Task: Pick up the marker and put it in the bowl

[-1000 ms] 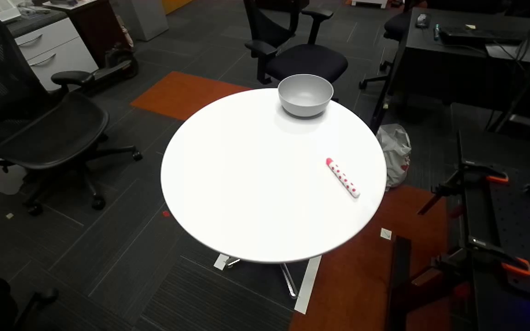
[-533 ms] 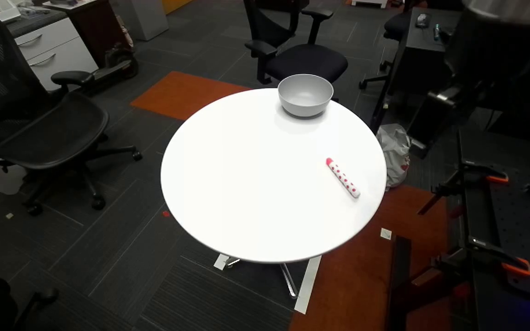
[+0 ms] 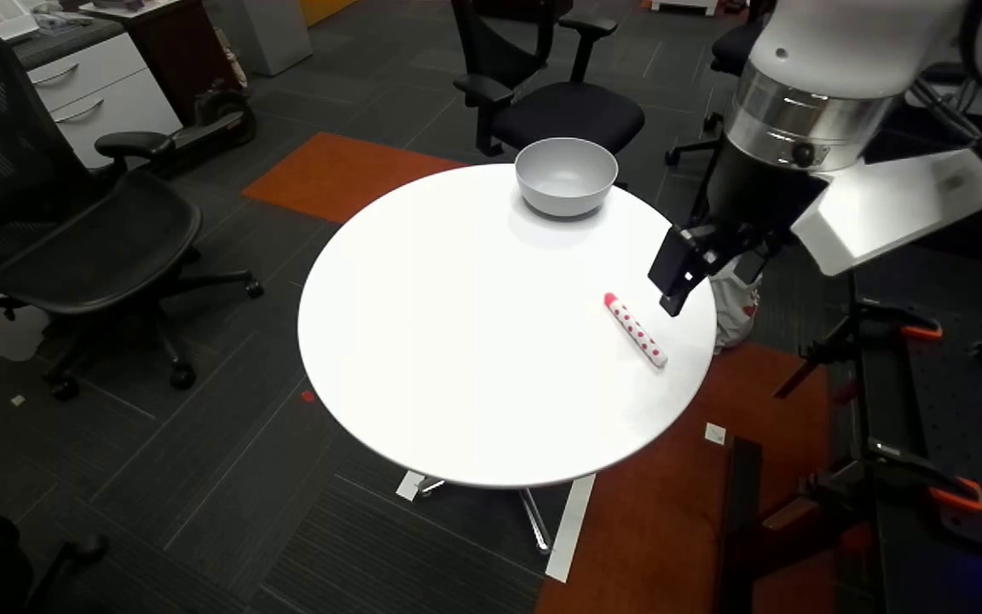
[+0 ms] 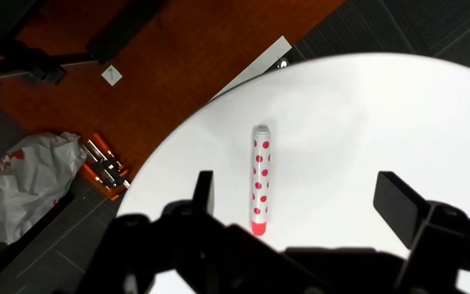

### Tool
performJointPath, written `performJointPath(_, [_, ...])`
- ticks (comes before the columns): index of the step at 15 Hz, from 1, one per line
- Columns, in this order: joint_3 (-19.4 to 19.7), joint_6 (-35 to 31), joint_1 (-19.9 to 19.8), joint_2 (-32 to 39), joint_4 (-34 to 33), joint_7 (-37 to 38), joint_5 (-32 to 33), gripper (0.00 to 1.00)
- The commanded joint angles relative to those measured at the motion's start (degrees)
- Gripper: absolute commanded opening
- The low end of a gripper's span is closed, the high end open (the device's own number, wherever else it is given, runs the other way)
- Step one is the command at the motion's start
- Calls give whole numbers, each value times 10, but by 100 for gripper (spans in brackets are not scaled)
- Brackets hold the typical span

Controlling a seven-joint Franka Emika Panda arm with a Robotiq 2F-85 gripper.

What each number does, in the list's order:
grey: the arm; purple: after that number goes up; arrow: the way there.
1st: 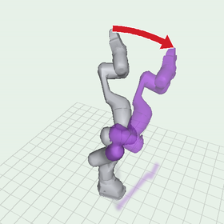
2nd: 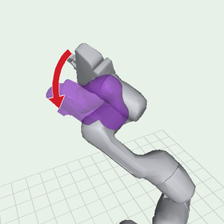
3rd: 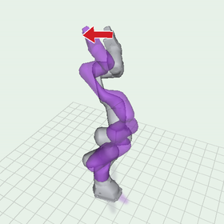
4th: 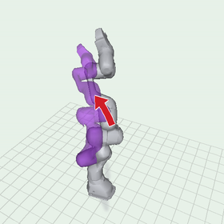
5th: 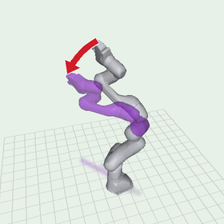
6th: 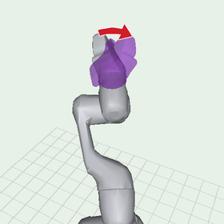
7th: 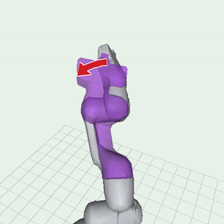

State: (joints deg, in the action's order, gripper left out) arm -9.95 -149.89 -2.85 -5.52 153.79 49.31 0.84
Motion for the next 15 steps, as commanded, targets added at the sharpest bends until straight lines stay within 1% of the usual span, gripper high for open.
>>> performJointPath(1, [31,-44,0,72,-30,57,50,100])
performJointPath(5, [73,-70,23,143,-67,64,64,100])
performJointPath(9, [106,-81,43,208,-111,41,36,100])
performJointPath(15, [130,-78,56,280,-166,20,-6,100])
